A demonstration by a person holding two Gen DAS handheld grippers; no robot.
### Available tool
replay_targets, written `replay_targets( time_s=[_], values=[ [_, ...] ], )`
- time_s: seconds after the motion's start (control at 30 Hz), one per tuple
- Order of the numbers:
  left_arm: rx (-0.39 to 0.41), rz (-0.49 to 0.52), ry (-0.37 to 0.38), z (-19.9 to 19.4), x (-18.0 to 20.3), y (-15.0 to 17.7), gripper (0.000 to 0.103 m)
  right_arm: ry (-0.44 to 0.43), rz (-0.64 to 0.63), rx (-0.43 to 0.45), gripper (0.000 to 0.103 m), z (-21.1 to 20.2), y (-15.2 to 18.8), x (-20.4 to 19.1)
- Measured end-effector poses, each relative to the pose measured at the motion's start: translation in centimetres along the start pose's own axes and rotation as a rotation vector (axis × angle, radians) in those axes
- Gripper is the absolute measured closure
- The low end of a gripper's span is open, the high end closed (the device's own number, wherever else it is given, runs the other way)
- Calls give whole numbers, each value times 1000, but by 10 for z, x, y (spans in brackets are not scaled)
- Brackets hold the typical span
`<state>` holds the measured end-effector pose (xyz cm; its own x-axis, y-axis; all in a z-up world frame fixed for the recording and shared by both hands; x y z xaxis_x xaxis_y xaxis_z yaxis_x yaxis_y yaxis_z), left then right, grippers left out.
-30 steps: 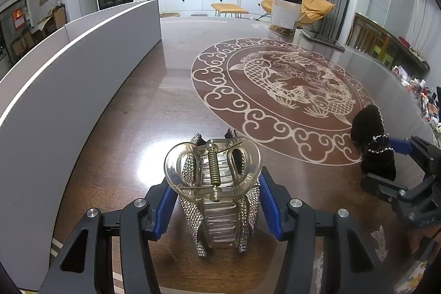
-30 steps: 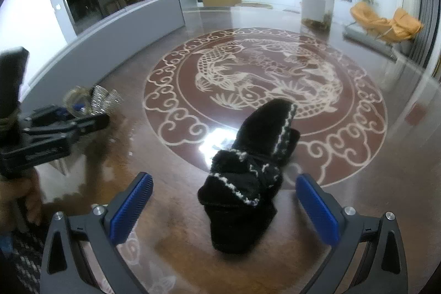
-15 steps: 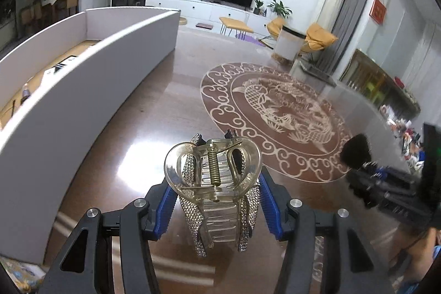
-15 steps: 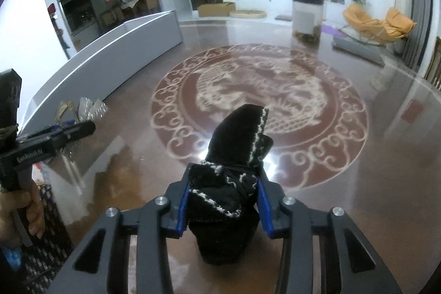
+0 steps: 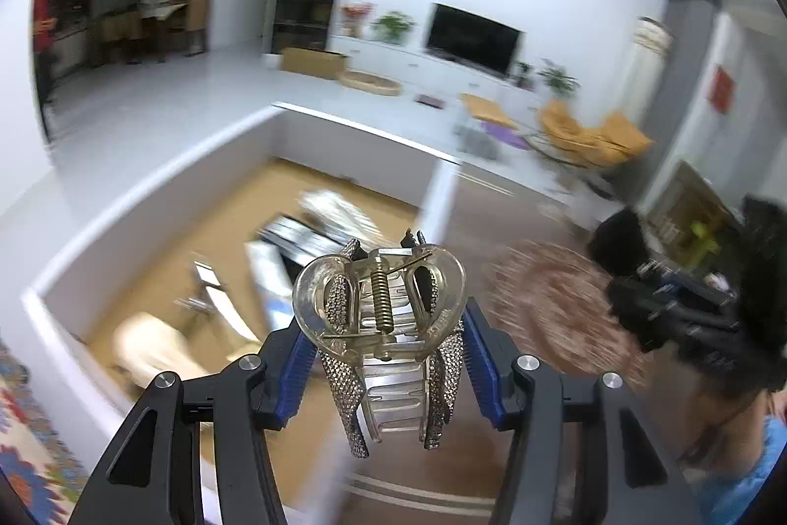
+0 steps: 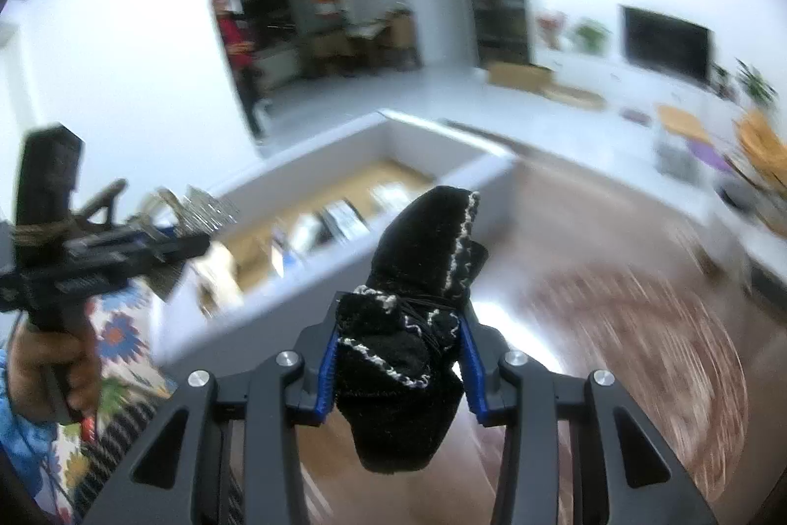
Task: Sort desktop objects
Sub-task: 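Lift the claw clip with the left tool while the right tool lifts the black item toward the bin, then lower both items into the cardboard bin and open both tools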
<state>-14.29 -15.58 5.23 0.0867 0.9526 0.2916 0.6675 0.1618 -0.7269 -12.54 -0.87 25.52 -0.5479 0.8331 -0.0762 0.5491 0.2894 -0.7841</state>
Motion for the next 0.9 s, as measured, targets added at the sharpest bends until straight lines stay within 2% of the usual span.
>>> replay_targets(
  time_s=[0.1,0.23,0.4,0.53,0.6,0.63,0.67,0.7,0.73,0.77,0.9],
  values=[
    [-14,-42,-68,2,-47,-16,48,-64,-37,-11,62,34,-40,-37],
    [-66,-102,-130,26,-98,-21,48,-81,-120,-75,61,95,-66,-78],
    [-150,-153,-189,65,-139,-8,48,-27,-196,-157,61,173,-72,-90],
    [-222,-192,-209,93,-158,4,48,22,-227,-225,61,222,-59,-89],
    [-279,-226,-221,104,-163,13,47,47,-237,-267,56,242,-51,-85],
    [-295,-240,-224,107,-163,15,46,60,-240,-294,44,248,-45,-85],
    [-301,-247,-222,108,-163,16,39,76,-242,-311,26,254,-41,-83],
    [-304,-240,-224,108,-161,17,32,83,-241,-310,20,255,-41,-81],
    [-304,-228,-229,107,-158,17,18,86,-238,-296,15,253,-41,-80],
    [-297,-211,-236,106,-156,16,14,84,-233,-285,14,251,-43,-79],
    [-266,-152,-252,102,-147,12,14,75,-197,-246,9,234,-48,-69]
  ],
)
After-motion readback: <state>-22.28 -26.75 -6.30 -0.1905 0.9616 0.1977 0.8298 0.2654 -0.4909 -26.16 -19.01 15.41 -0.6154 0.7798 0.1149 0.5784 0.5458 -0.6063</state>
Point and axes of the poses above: each gripper's, at about its wrist camera, not at the fingertips, and z roughly the way its jaws point, x to its right, y to its underside, the point moved 10 cm from there along z, roughly the way its jaws point, and after that the axes turned 8 degrees about y, right-handed, at the moved point
